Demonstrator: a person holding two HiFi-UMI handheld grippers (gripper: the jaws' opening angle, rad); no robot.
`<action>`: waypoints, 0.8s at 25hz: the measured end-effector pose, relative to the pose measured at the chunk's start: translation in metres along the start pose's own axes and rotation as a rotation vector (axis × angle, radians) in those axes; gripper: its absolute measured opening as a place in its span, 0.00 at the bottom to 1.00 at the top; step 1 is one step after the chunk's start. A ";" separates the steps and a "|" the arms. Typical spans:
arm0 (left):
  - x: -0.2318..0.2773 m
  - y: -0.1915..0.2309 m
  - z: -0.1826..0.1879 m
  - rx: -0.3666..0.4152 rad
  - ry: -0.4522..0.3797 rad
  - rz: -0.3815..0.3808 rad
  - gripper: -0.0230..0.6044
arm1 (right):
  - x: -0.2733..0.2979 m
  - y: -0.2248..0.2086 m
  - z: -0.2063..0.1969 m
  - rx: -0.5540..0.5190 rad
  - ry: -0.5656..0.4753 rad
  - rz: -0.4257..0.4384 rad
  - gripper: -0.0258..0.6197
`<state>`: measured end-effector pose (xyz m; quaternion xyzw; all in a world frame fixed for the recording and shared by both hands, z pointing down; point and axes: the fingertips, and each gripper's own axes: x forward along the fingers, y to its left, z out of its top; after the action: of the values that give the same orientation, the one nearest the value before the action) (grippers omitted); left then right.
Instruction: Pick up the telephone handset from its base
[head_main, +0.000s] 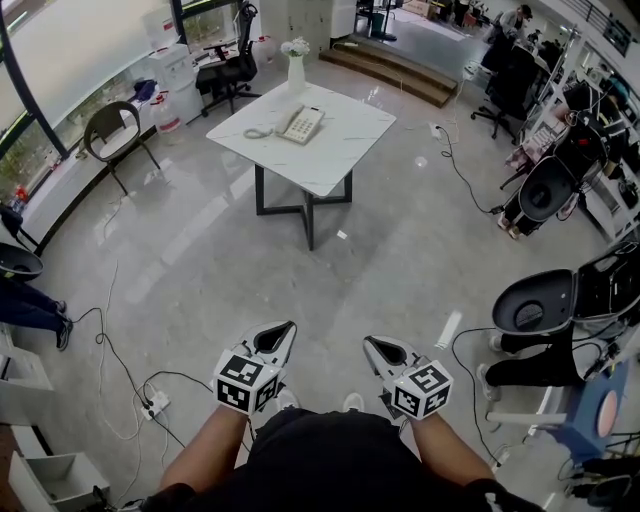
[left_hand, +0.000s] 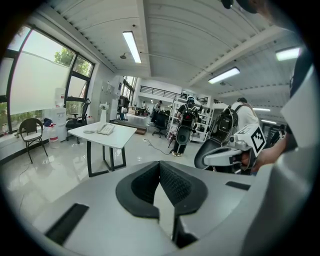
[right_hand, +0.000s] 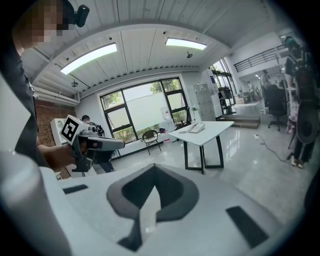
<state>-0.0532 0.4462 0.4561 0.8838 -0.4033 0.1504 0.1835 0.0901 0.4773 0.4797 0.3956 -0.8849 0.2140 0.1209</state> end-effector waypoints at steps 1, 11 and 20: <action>-0.001 0.003 0.001 0.001 -0.003 0.000 0.04 | 0.002 0.002 0.000 -0.001 0.002 0.001 0.04; -0.020 0.042 0.001 0.010 -0.008 -0.009 0.04 | 0.047 0.027 0.012 -0.012 -0.014 -0.002 0.04; -0.033 0.075 -0.019 0.006 0.029 -0.041 0.04 | 0.076 0.056 0.002 0.001 0.003 -0.025 0.04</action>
<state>-0.1340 0.4306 0.4751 0.8901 -0.3821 0.1605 0.1899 -0.0022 0.4604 0.4910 0.4065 -0.8795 0.2135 0.1250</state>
